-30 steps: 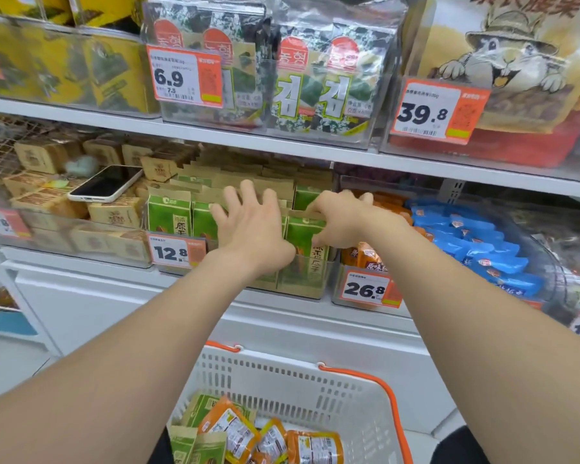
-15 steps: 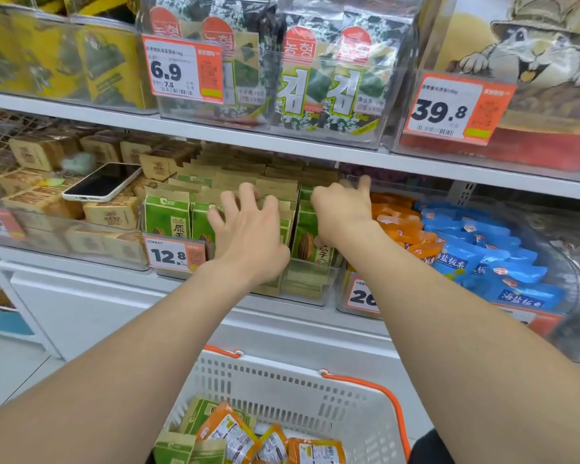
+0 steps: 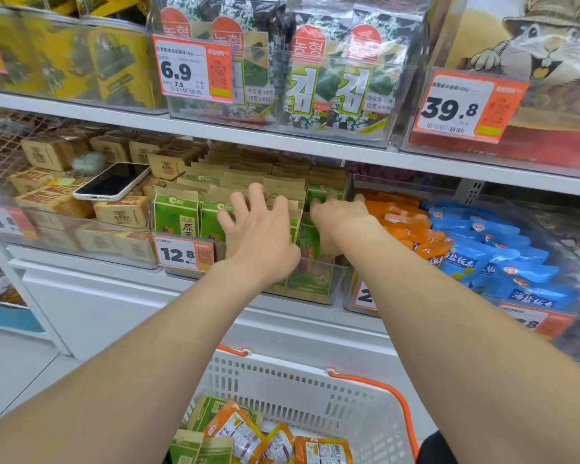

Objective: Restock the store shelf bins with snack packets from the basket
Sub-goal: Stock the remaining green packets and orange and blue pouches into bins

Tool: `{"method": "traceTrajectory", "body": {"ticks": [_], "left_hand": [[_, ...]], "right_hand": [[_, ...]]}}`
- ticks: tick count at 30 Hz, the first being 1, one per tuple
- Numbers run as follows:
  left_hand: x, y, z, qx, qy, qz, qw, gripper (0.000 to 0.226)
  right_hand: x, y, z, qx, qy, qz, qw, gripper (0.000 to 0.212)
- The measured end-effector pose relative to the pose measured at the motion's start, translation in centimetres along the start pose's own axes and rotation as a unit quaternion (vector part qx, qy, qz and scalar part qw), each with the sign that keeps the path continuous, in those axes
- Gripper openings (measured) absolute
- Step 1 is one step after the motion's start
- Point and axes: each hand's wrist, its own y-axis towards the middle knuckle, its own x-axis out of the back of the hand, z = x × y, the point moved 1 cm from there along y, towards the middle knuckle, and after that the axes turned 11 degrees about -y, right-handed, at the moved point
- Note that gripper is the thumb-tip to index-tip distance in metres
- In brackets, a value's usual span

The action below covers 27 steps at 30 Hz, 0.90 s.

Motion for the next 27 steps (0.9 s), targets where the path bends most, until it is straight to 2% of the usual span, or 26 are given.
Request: {"method": "traceTrajectory", "body": {"ticks": [3,11,17,19,22,27], "left_hand": [[0.0,0.1,0.0,0.000,-0.003,-0.003,1.000,0.042],[-0.1,0.1,-0.1,-0.003,-0.004,-0.007,1.000,0.042],[-0.1,-0.1,0.2,-0.005,-0.007,-0.011,1.000,0.044],[-0.1,0.0,0.3,-0.004,-0.006,-0.011,1.000,0.046],[-0.1,0.0,0.3,-0.007,-0.006,-0.011,1.000,0.048],[0.1,0.0,0.5,-0.006,-0.008,-0.005,1.000,0.049]], "right_hand": [[-0.1,0.0,-0.1,-0.006,-0.008,-0.002,1.000,0.099],[-0.4,1.6,0.3,0.009,0.003,0.001,1.000,0.098],[-0.5,2.2,1.3,0.018,-0.044,-0.011,0.999,0.072],[-0.9,3.0,1.7,0.030,0.019,0.019,0.999,0.083],[-1.4,3.9,1.8,0.035,0.165,0.096,0.981,0.111],[-1.6,4.9,1.4,0.044,0.177,0.099,0.978,0.114]]}}
